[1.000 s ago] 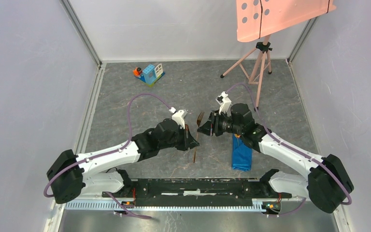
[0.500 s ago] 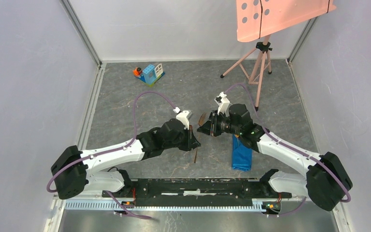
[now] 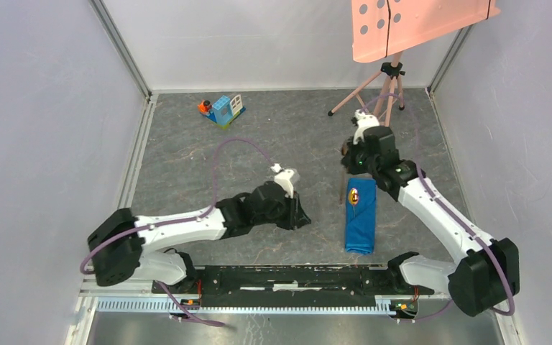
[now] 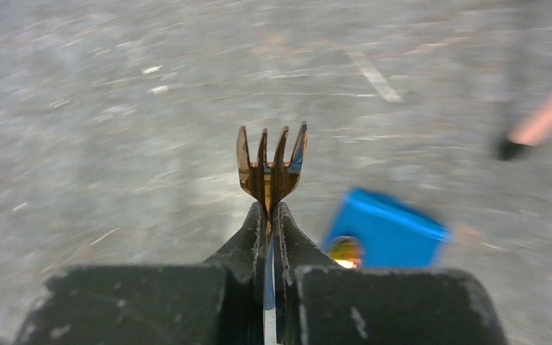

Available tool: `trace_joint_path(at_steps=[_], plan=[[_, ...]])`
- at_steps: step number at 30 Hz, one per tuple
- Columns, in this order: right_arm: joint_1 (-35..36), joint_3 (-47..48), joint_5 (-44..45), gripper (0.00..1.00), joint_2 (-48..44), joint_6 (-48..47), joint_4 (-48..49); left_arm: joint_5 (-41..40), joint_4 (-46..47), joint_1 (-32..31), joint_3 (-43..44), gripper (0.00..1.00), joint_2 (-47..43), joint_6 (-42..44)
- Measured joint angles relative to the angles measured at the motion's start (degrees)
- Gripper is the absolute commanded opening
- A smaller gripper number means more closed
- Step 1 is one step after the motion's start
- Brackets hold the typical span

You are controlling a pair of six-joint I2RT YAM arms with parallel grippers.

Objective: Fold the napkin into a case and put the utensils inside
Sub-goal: Insert the spoon into the folded napkin.

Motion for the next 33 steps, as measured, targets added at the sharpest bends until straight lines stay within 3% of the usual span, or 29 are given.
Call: trace_joint_path(at_steps=[4, 10, 15, 33], plan=[[-7.8, 0.9, 5.0, 0.00, 1.0, -5.2, -3.1, 4.2, 10.7, -4.9, 1.6, 0.12, 10.3, -3.4], [-12.9, 2.1, 5.4, 0.00, 8.4, -9.0, -5.1, 9.0, 23.6, -11.3, 9.8, 0.09, 28.1, -9.1], [-15.3, 2.4, 4.4, 0.00, 10.6, -10.3, -5.2, 10.7, 29.7, -14.6, 15.2, 0.03, 36.1, -13.6], [-16.3, 2.9, 0.2, 0.00, 12.4, -10.4, -8.4, 6.6, 24.9, -15.6, 18.8, 0.02, 43.8, -23.1]])
